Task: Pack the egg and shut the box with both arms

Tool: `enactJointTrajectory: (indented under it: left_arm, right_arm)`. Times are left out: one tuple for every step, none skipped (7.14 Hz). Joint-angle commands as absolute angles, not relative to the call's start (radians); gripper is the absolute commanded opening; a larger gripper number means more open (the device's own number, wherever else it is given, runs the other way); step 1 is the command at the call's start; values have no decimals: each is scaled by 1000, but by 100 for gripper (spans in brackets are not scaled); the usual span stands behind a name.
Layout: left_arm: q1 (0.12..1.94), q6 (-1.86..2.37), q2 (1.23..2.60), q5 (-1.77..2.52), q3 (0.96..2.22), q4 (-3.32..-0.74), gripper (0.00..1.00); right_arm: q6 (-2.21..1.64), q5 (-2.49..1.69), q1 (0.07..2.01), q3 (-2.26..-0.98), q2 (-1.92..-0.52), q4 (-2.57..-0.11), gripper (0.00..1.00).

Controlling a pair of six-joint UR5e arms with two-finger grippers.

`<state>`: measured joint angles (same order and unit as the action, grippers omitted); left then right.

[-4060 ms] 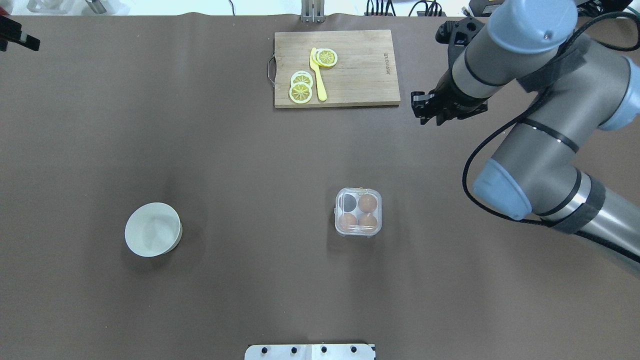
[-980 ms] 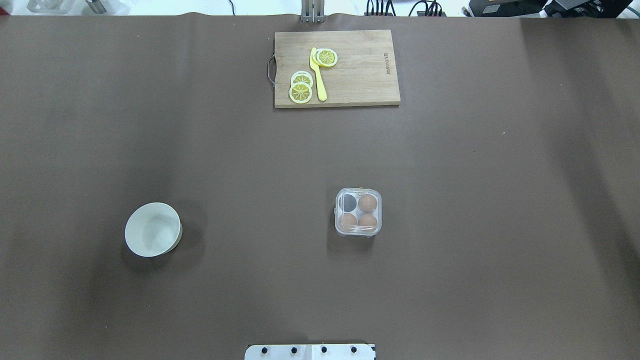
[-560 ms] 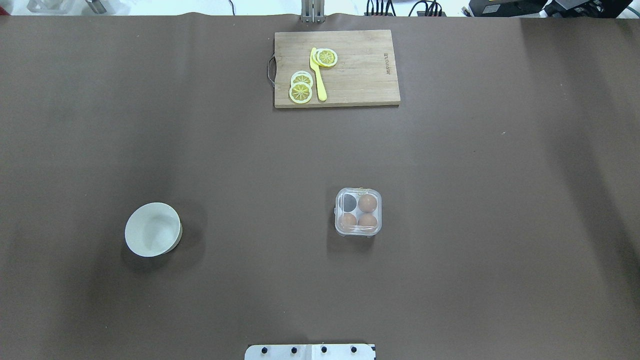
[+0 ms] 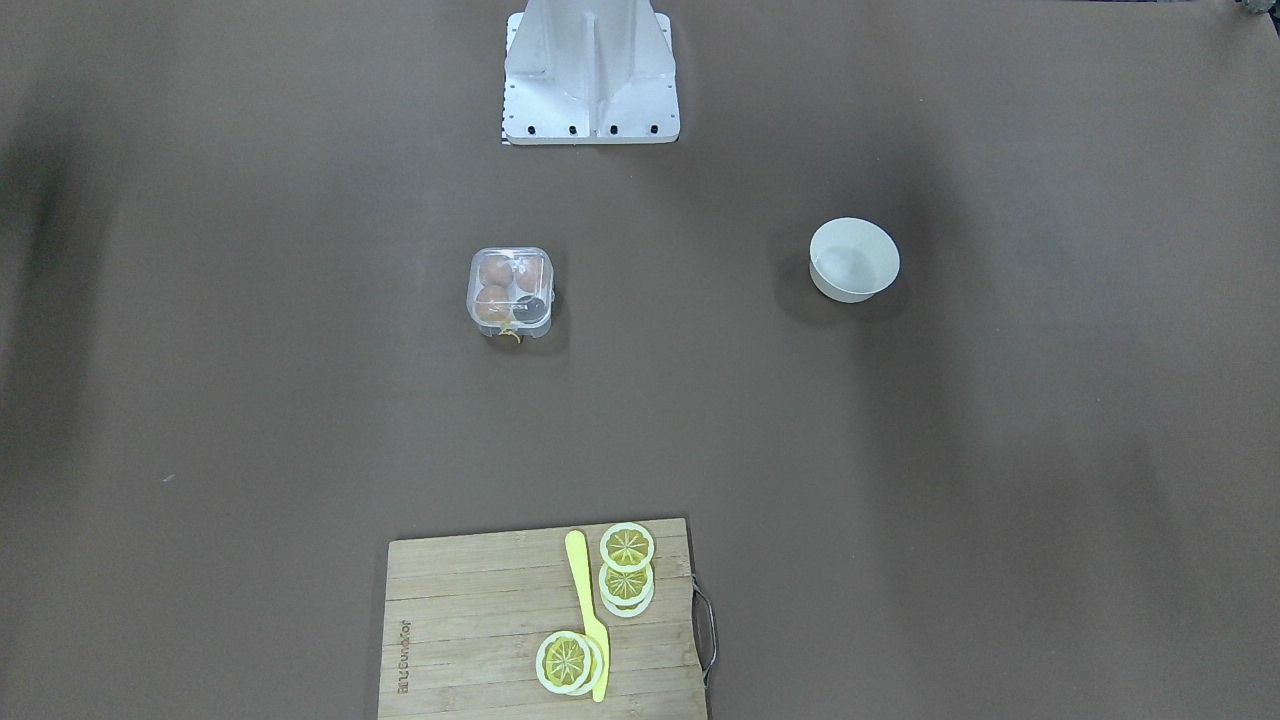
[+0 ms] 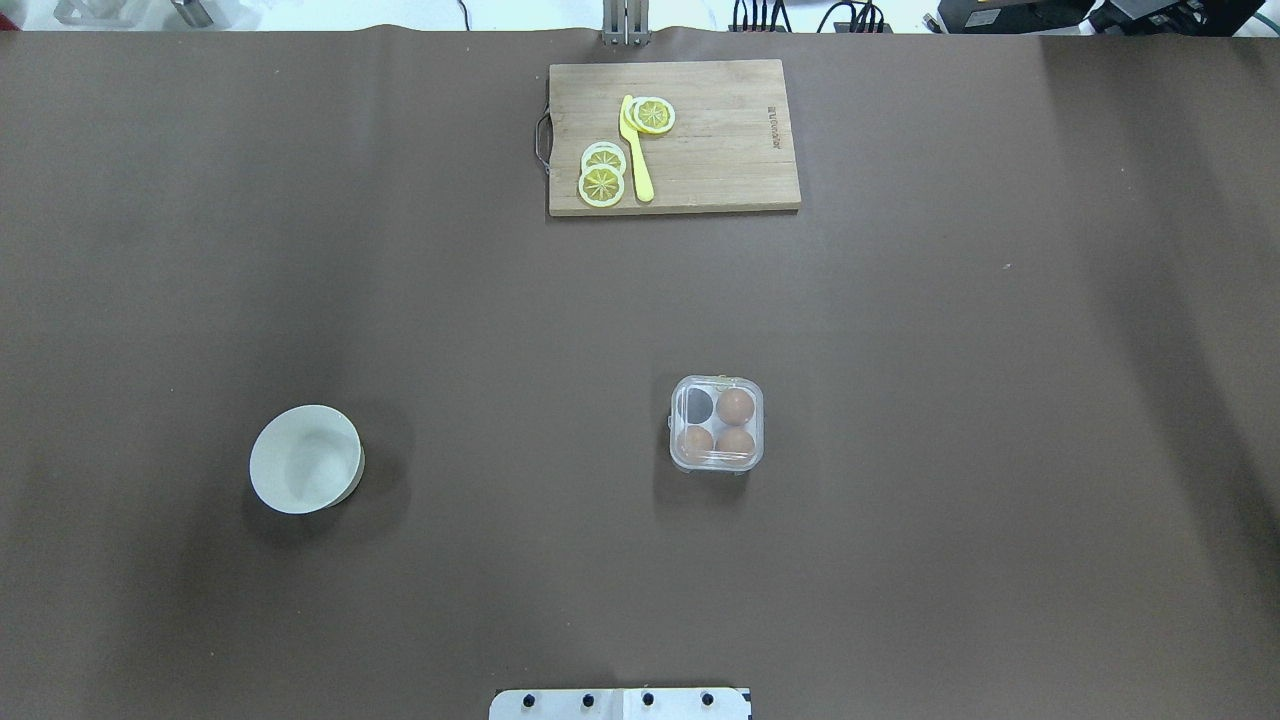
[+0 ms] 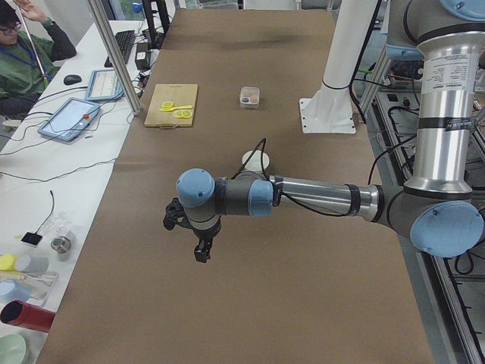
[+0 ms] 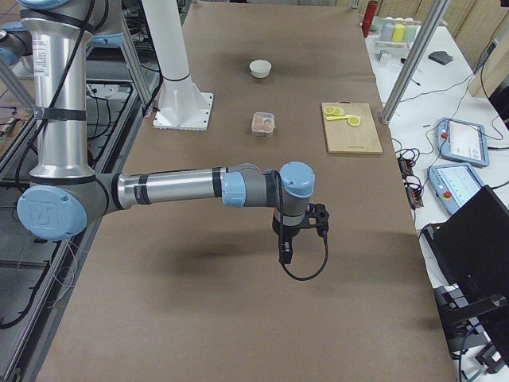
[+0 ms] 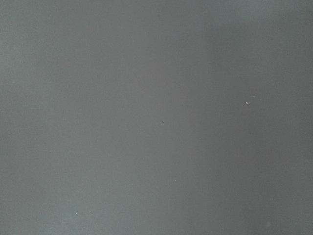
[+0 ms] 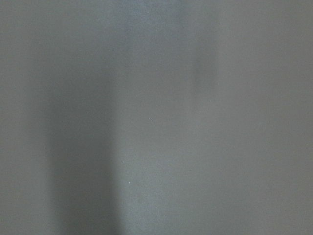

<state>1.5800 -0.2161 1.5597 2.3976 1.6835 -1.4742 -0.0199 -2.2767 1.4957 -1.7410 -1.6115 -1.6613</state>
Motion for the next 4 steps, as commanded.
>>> enactJointTrajectory:
  left_arm:
    - [1580, -216, 1560, 2398, 1683, -1474, 98]
    - [1580, -216, 1559, 2398, 1681, -1474, 98]
    - [1580, -216, 1560, 2398, 1681, -1474, 98]
    - [1580, -216, 1560, 2398, 1678, -1474, 98]
  right_arm:
    - [-20, -2276, 1496, -1741, -1611, -1661, 100]
    - [-20, -2276, 1496, -1741, -1609, -1661, 100]
    - [-20, -2278, 1496, -1741, -1609, -1661, 100]
    - [-20, -2278, 1496, -1744, -1609, -1661, 100]
